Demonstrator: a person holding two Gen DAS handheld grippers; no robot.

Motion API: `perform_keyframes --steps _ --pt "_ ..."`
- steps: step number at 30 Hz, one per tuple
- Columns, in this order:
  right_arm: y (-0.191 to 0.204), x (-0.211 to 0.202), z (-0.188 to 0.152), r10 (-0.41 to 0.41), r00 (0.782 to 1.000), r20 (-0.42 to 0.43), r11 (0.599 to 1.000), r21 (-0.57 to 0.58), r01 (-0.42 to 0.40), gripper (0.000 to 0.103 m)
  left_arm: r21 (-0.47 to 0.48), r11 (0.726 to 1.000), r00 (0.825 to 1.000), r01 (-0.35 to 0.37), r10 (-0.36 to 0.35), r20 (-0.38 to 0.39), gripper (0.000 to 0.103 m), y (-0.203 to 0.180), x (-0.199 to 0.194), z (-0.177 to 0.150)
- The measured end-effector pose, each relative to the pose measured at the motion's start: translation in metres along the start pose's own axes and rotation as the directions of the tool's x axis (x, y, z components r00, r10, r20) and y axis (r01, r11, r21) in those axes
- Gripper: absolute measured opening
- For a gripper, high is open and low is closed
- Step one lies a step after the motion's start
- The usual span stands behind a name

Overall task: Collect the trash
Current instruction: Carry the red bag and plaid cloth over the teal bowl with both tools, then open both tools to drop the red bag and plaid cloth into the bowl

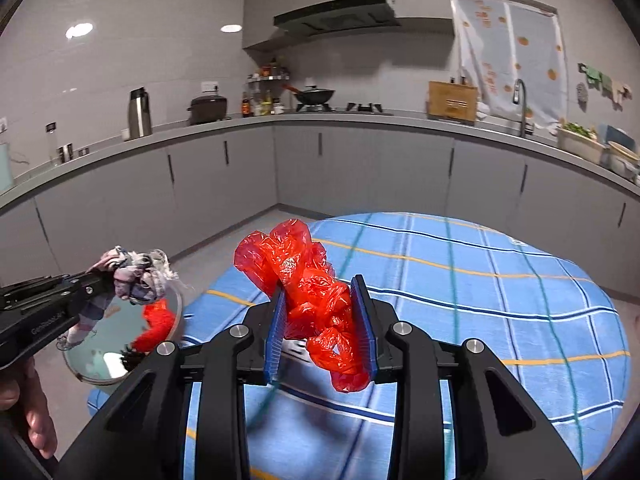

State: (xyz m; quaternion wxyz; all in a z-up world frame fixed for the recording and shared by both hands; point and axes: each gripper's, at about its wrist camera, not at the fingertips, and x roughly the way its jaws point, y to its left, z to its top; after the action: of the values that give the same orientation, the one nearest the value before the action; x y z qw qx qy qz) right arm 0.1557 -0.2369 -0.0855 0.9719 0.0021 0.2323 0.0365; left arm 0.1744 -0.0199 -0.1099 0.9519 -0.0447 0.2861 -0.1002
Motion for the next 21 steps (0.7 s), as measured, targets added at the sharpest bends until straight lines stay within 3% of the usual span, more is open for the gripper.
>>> perform_keyframes --steps 11,21 --pt "0.051 0.016 0.011 0.131 0.991 -0.026 0.991 -0.035 -0.131 0.033 -0.037 0.993 0.994 -0.108 0.108 0.000 0.005 0.046 -0.013 -0.002" --pt "0.125 0.038 0.023 0.289 0.954 -0.078 0.952 -0.079 -0.295 0.033 -0.090 0.970 0.974 -0.227 0.225 -0.029 0.005 0.105 -0.021 -0.006"
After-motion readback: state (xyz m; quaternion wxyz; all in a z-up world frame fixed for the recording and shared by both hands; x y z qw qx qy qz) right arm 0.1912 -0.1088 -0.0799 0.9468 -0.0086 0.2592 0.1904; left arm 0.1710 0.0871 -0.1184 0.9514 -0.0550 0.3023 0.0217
